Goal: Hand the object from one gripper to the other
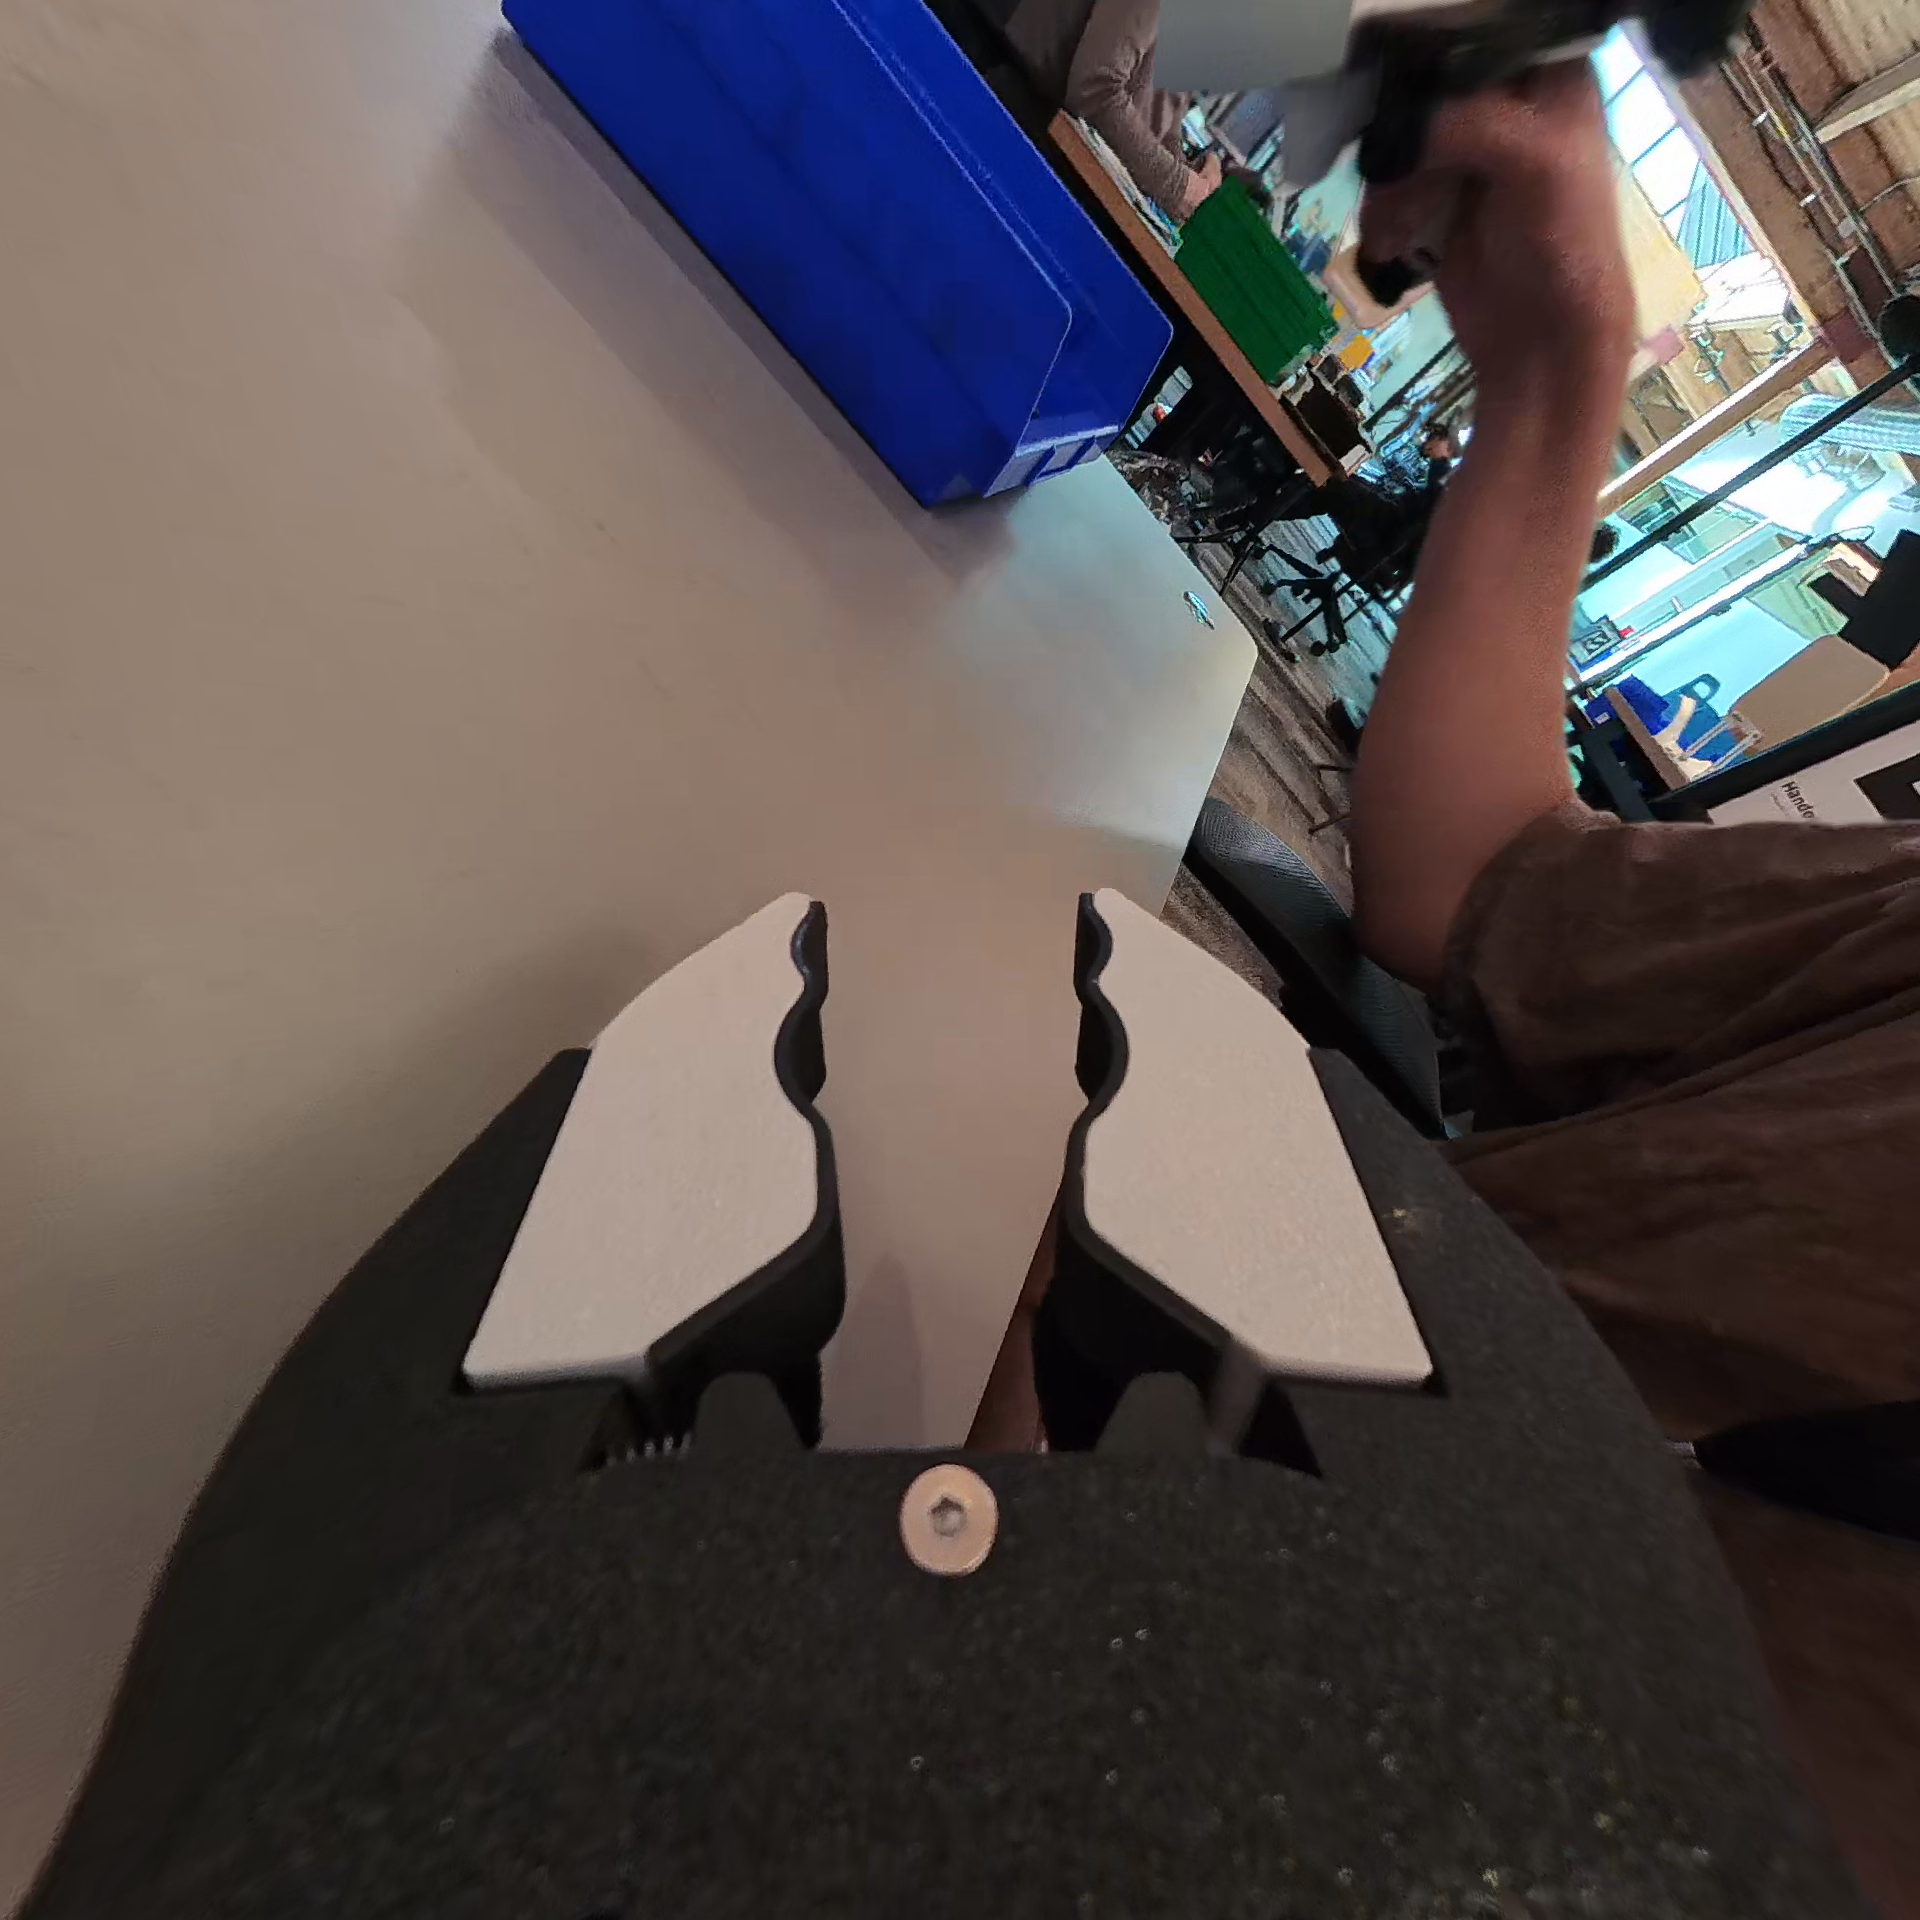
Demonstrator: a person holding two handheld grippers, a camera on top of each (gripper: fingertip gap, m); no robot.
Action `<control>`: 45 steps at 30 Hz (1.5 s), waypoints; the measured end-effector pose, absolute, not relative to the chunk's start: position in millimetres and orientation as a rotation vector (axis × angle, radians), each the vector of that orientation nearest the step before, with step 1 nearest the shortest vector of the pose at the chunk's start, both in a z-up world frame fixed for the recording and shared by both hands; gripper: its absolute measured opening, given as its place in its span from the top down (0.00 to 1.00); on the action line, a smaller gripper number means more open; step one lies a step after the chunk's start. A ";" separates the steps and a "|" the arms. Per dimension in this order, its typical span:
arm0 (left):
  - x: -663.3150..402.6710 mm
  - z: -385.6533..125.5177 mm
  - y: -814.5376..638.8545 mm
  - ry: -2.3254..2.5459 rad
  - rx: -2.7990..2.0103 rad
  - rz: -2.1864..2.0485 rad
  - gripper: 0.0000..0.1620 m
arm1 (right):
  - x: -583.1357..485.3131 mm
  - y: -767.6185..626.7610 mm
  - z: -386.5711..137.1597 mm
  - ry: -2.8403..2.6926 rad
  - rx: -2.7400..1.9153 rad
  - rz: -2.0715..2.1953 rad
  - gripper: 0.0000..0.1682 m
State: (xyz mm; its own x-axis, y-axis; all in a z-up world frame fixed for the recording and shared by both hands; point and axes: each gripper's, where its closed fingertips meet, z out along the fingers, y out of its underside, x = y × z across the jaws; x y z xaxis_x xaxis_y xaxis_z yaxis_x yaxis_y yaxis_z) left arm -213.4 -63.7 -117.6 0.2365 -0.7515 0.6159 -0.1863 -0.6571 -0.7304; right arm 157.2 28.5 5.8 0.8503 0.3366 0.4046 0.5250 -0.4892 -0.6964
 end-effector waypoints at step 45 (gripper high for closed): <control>-406.7 -170.8 271.3 0.004 -2.851 -0.180 0.56 | 54.2 -61.3 -112.5 -0.171 -1.809 -0.049 0.66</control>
